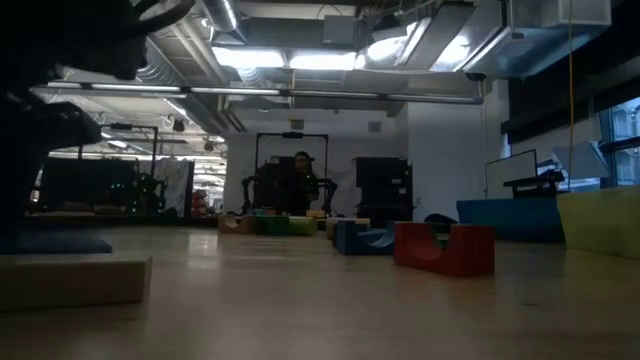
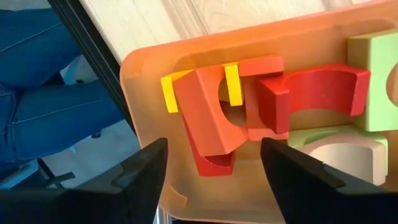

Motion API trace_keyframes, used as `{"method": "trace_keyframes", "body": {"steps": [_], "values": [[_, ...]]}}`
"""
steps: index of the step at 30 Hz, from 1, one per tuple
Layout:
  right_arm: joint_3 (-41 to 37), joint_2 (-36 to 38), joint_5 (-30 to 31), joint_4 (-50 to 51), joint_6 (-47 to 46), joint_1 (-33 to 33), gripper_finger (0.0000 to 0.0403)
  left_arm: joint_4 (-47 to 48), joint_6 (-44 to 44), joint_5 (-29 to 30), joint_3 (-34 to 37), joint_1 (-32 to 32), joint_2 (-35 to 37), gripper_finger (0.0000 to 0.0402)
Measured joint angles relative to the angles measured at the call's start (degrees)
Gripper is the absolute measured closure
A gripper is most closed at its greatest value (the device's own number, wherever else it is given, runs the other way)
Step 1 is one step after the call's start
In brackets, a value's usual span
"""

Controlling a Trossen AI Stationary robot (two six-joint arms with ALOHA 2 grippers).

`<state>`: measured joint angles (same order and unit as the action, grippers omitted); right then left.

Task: Sort blocks by size
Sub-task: Put the blue rectangular block into the yellow bin

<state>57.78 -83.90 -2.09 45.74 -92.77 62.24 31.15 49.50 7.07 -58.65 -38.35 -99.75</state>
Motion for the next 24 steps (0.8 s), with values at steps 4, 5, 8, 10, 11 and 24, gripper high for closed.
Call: {"method": "trace_keyframes", "body": {"steps": [4,5,8,10,11,24], "values": [[0.0,0.0,0.46,-0.05,0.02,0.0,0.0146,-0.95,-0.24,0.13,-0.07,-0.3,0.0,0.0227],[0.0,0.0,0.72,-0.03,0.06,0.0,0.0145,-0.71,-0.18,0.15,-0.05,-0.3,0.0,0.0227],[0.0,0.0,1.84,-0.03,0.08,0.01,0.0146,-0.73,-0.42,0.66,-0.05,-0.3,-0.14,0.0227],[-0.01,0.0,2.66,-0.05,0.1,0.01,0.0146,-0.58,-0.42,1.45,-0.05,-0.3,-0.68,0.0227],[0.0,0.0,2.99,-0.03,0.11,0.01,0.0145,-0.56,-0.42,1.53,-0.05,-0.3,-1.0,0.0227],[-0.02,0.07,9.83,-2.65,6.4,0.0,0.0146,-0.57,-4.95,3.84,-0.09,1.21,-2.88,0.0362]]}}
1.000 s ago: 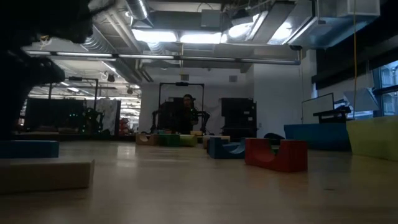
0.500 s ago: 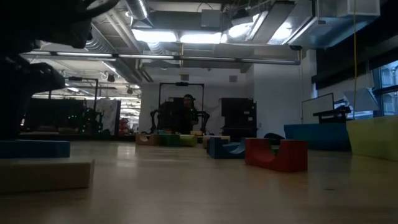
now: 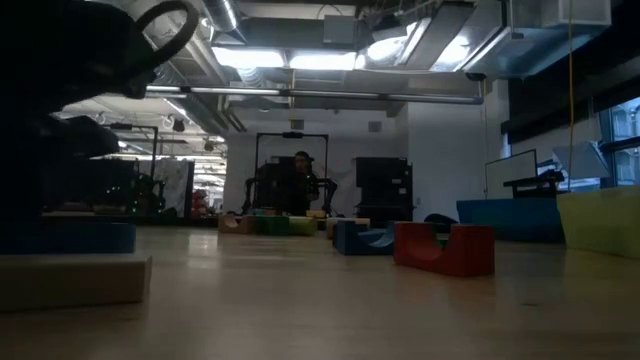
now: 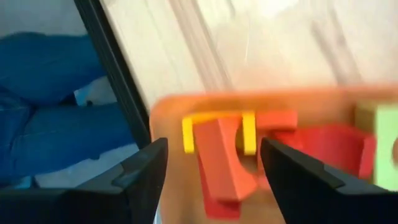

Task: Sort blocks by size
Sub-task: Put the blue rectangular block into the yellow bin

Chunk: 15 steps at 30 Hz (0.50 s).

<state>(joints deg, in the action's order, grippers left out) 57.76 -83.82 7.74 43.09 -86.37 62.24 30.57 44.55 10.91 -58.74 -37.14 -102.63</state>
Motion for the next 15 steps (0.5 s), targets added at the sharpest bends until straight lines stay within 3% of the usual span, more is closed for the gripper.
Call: {"method": "trace_keyframes", "body": {"steps": [6,11,15], "values": [[0.0,0.01,11.83,0.01,5.85,0.0,0.0146,-2.29,-0.71,1.35,-2.48,4.26,1.07,0.0362],[0.0,-0.01,30.1,0.26,11.87,-2.82,0.0146,-11.51,-13.98,1.09,-5.07,8.56,1.15,0.0359],[0.0,-0.03,36.37,0.32,16.26,-7.24,0.0146,-24.2,-24.46,1.21,-5.11,12.53,1.16,0.0359]]}}
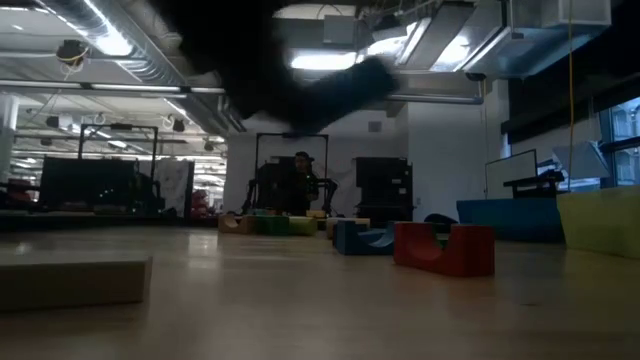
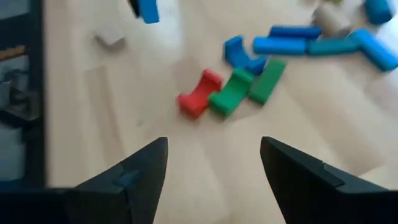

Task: Sort blocks by size
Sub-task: Put the blue rectangular block into the yellow bin

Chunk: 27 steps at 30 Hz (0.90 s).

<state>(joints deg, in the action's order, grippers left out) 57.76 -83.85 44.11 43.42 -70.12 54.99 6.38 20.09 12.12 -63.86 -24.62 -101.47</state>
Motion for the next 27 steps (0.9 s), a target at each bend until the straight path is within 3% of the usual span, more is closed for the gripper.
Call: {"method": "trace_keyframes", "body": {"steps": [6,12,20,27], "values": [[0.0,0.0,3.77,-5.99,16.12,-5.68,0.0146,-7.45,-4.04,-0.85,-0.02,4.01,0.02,0.0358],[0.0,0.0,3.84,-16.2,32.68,-10.57,0.0146,-12.46,-9.06,-1.18,0.0,4.91,0.02,0.0355],[0.0,0.0,-5.39,-30.41,49.13,-17.08,0.0146,-18.05,-14.7,-1.23,0.0,4.76,0.09,0.0356],[0.02,0.0,-13.48,-37.68,54.61,-21.23,0.0148,-19.48,-17.57,-0.97,0.0,4.8,0.09,0.0356]]}}
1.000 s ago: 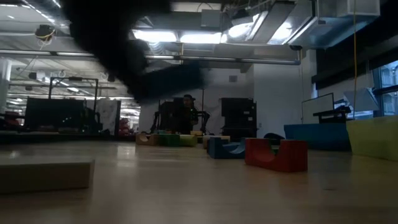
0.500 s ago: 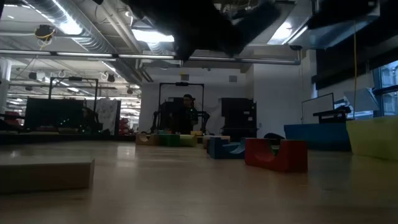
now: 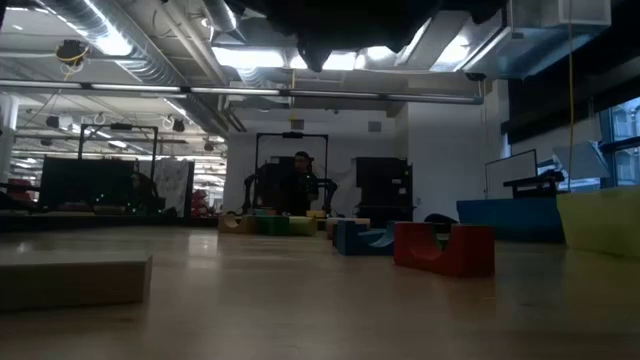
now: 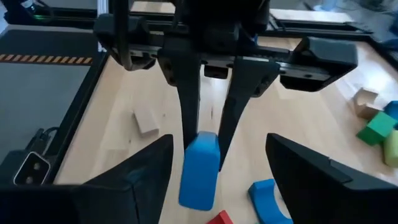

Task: Sort blocks by size
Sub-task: Put the blue rectangular block into the yellow bin

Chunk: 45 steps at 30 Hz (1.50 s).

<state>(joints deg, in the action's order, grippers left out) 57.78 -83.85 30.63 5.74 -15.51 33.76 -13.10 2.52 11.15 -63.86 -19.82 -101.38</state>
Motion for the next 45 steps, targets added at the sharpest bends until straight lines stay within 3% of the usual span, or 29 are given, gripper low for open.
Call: {"method": "trace_keyframes", "body": {"steps": [5,14,22,28,34,45], "values": [[0.0,-0.02,-1.8,0.28,0.56,-0.57,0.0189,0.04,-0.01,0.06,0.0,0.01,0.0,0.0352],[0.0,-0.02,-1.35,1.15,0.26,-0.46,0.0335,0.27,0.01,1.07,0.04,0.01,0.0,0.0351],[0.02,-0.02,-1.7,2.0,1.1,-0.41,0.0339,0.5,0.62,-0.01,0.07,0.02,0.0,0.0316],[0.03,0.73,-0.69,7.28,-1.27,-0.4,0.0325,2.86,6.33,0.2,0.04,0.14,0.0,0.0275],[0.18,2.51,-0.29,21.64,-6.97,-0.44,0.0338,10.13,11.02,-0.13,0.03,-0.09,0.0,0.024],[6.64,6.65,-2.83,72.23,-33.68,-0.42,0.0323,18.0,14.85,0.01,0.02,-0.77,0.0,0.024]]}}
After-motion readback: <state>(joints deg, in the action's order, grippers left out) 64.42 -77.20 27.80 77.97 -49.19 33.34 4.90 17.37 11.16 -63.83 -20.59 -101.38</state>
